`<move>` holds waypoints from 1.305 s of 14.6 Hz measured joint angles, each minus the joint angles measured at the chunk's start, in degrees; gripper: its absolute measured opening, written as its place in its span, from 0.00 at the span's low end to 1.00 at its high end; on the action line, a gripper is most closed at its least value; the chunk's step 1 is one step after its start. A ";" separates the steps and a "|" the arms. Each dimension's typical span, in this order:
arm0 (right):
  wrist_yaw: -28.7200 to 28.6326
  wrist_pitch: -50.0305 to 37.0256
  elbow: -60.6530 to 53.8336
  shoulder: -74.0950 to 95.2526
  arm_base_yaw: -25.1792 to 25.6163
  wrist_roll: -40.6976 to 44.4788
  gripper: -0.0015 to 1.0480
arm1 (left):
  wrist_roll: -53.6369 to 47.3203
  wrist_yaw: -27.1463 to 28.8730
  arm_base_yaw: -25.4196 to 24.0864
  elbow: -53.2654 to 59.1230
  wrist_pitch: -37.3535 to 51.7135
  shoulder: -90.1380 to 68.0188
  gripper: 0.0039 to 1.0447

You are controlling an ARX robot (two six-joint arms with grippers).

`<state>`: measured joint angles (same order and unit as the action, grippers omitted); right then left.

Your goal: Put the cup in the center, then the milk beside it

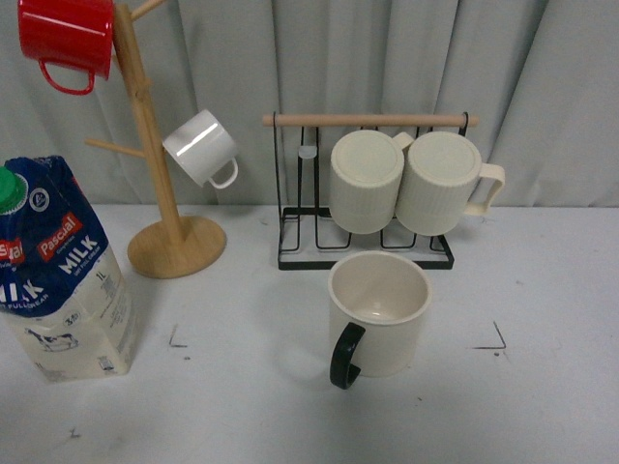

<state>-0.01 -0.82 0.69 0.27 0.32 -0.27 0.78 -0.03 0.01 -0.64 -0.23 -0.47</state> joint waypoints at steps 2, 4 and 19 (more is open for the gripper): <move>0.02 1.20 -0.02 0.04 0.00 0.00 0.02 | 0.02 0.04 0.00 0.00 0.04 0.00 0.94; 0.02 1.01 -0.02 -0.02 0.00 0.11 0.17 | 0.02 0.04 0.00 0.00 0.07 0.00 0.94; 0.02 1.03 -0.02 -0.02 0.00 0.11 0.94 | -5.57 6.40 7.61 -16.11 36.54 -78.58 0.94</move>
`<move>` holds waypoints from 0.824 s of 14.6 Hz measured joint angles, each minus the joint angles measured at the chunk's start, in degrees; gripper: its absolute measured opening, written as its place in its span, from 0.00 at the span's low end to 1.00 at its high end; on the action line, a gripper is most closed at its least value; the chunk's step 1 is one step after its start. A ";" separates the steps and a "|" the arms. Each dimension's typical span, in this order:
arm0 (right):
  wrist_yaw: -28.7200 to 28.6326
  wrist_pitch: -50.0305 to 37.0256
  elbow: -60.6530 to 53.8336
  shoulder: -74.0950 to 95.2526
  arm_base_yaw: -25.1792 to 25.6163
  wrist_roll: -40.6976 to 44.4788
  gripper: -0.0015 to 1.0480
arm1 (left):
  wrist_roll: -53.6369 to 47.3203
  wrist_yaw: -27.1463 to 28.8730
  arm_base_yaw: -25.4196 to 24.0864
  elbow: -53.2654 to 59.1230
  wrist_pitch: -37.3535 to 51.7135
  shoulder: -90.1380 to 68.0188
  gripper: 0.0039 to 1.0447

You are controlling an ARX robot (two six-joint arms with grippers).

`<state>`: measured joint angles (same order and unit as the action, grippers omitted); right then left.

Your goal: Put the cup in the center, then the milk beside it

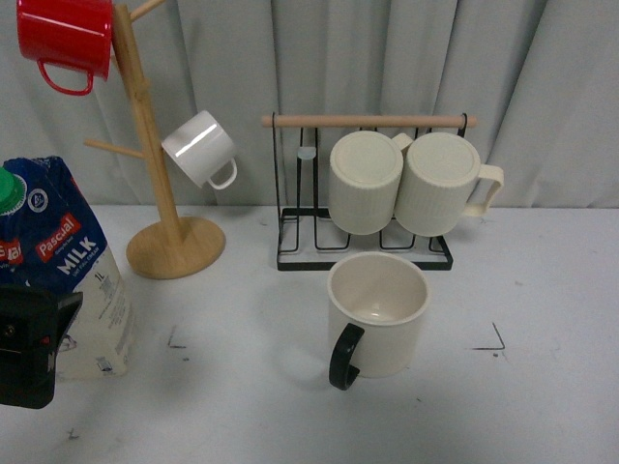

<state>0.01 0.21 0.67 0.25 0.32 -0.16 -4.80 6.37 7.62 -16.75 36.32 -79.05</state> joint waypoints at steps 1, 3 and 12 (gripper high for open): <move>0.00 0.00 0.00 0.00 0.00 0.00 0.94 | -0.02 -0.74 -1.20 -0.46 0.37 -1.38 0.94; -0.02 0.00 0.00 0.00 0.00 0.00 0.94 | -0.11 -1.99 -3.34 -2.54 2.47 -4.20 0.94; 0.00 0.00 0.00 0.00 0.00 0.00 0.94 | 0.98 -4.13 -4.76 -8.11 4.15 -8.46 0.94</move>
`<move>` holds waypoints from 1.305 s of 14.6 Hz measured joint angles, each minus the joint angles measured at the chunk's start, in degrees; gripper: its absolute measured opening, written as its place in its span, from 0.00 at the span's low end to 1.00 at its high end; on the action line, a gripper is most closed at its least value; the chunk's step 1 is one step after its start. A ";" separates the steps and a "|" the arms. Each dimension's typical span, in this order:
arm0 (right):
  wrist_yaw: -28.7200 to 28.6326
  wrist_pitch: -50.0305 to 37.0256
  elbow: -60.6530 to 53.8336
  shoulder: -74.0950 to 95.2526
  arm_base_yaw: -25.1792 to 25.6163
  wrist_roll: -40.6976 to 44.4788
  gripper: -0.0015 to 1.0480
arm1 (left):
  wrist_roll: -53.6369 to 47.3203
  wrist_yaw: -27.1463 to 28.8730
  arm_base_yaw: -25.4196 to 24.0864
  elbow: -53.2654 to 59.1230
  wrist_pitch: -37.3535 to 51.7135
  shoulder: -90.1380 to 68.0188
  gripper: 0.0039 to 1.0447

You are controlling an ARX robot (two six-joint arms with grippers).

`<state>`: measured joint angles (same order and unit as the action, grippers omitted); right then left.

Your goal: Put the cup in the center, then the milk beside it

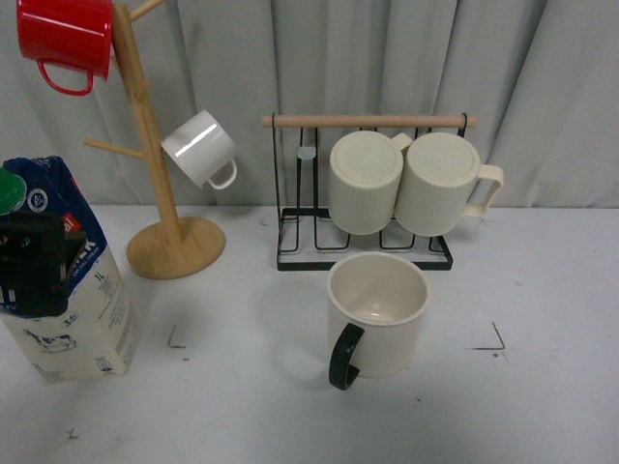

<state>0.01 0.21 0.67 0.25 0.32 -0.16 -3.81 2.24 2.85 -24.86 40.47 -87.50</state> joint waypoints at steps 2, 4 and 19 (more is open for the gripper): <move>-0.02 0.00 0.00 0.00 0.00 0.00 0.94 | 0.37 -0.28 0.00 -0.74 0.02 -0.33 0.94; 0.00 0.00 0.00 0.00 0.00 0.00 0.94 | 1.09 -0.57 -0.02 -1.55 0.68 -1.01 0.94; 0.00 0.00 0.00 0.00 0.00 0.00 0.94 | 9.90 12.33 20.35 -10.62 -2.10 -10.01 0.03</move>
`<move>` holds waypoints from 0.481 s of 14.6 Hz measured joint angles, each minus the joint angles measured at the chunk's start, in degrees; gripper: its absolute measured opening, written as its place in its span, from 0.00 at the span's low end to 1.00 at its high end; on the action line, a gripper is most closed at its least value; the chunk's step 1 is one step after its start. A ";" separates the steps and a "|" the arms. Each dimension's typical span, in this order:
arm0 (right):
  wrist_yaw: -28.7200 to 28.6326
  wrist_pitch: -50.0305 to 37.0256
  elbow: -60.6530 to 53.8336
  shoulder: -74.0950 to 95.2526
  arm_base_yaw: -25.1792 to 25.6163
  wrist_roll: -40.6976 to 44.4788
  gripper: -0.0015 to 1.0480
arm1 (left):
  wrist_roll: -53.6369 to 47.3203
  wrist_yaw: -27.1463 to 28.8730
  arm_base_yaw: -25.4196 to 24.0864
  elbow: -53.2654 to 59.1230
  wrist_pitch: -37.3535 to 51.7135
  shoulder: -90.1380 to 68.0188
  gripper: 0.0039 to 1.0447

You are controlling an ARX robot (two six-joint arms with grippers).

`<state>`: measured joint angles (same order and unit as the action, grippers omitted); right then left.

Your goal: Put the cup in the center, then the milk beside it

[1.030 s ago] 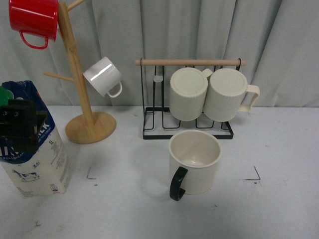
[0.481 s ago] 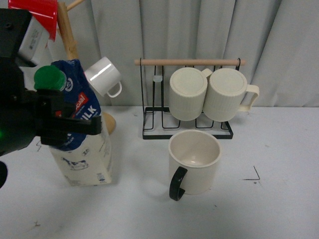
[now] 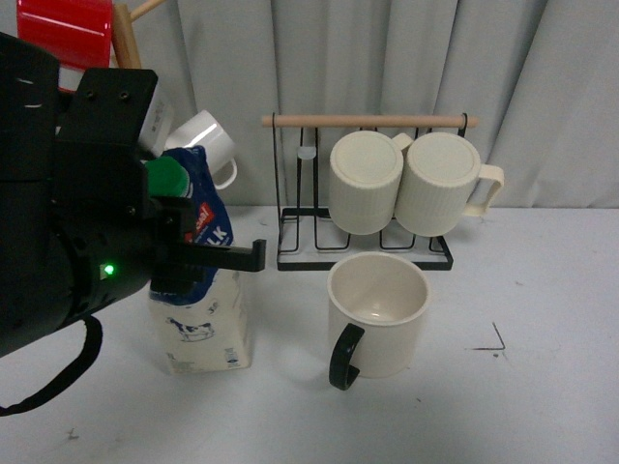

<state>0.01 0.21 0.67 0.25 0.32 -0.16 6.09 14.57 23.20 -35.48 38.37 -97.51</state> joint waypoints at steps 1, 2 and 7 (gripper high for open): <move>0.00 0.00 0.00 0.00 0.00 0.00 0.94 | 0.33 -0.02 0.63 -0.85 0.22 -0.76 0.03; 0.00 0.00 0.00 0.00 0.00 0.00 0.94 | 1.07 0.00 1.14 -1.55 0.15 -1.16 0.03; 0.00 -0.02 0.00 0.00 0.00 0.00 0.94 | 2.86 1.14 3.23 -4.39 -0.09 -4.33 0.03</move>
<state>0.01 0.19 0.67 0.25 0.32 -0.16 8.95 15.70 26.44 -39.88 38.28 -101.84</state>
